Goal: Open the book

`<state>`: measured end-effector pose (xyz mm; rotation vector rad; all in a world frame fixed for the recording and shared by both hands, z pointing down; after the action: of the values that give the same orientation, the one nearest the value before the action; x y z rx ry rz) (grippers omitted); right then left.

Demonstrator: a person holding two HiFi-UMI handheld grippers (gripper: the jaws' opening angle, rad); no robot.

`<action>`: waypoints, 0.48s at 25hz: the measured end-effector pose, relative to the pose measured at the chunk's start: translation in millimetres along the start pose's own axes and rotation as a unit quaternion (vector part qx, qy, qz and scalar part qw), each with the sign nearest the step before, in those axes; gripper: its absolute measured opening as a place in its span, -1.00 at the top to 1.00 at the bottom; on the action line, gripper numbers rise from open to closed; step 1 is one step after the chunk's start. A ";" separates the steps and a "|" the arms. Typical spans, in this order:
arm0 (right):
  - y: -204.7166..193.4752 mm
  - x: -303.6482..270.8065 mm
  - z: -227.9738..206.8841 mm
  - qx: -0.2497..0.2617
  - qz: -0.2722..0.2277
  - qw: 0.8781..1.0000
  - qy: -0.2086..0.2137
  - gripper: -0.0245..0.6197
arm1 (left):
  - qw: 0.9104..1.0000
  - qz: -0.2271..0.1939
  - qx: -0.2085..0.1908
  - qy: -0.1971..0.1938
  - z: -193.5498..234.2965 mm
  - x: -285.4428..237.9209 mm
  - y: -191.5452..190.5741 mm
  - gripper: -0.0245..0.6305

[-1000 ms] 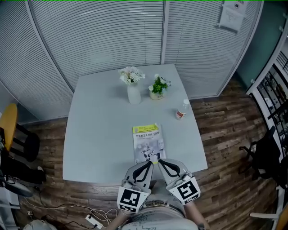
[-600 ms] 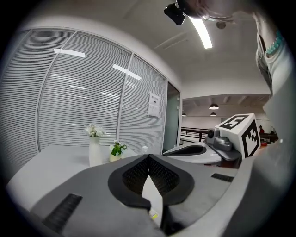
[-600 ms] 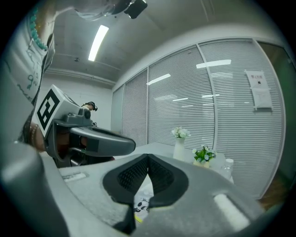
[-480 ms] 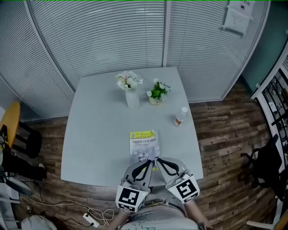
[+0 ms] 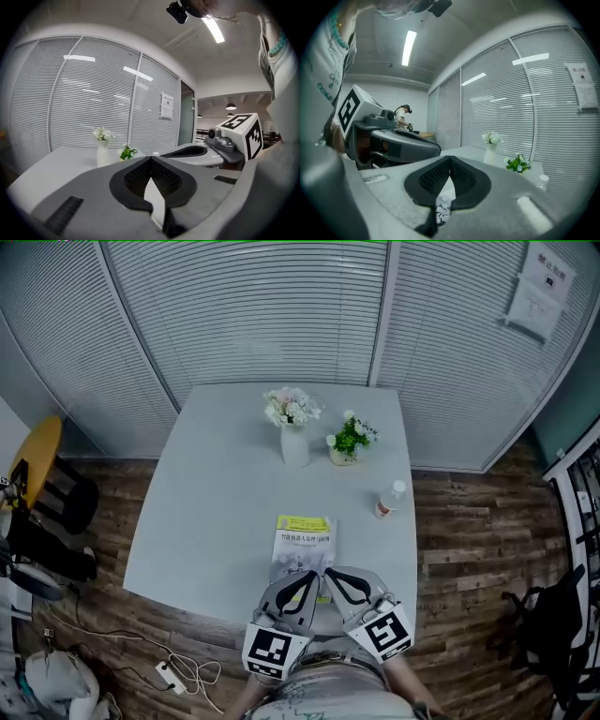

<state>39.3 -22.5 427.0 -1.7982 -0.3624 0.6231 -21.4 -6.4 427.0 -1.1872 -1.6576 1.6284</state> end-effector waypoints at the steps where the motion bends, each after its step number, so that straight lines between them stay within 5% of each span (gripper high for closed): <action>1: -0.2 -0.6 -0.8 0.000 0.002 1.000 0.005 0.92 | 1.000 0.001 0.003 0.007 0.6 -0.5 -0.5 0.93; 12: -7.0 5.4 -20.3 0.005 0.021 0.999 0.034 0.92 | 1.000 0.015 0.004 0.024 -12.1 -17.8 -5.4 0.93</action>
<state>55.8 -33.4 436.8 -1.8174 -0.2755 0.5907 -3.8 -14.9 437.6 -1.2445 -1.6089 1.6105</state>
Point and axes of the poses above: the fingertips, and each gripper's own axes: x backward along the fingers, z to its left, y out of its top, the point moved 4 cm from there along x, backward along the fingers, and after that the axes turned 15 degrees about -x, right-handed, at the moved point
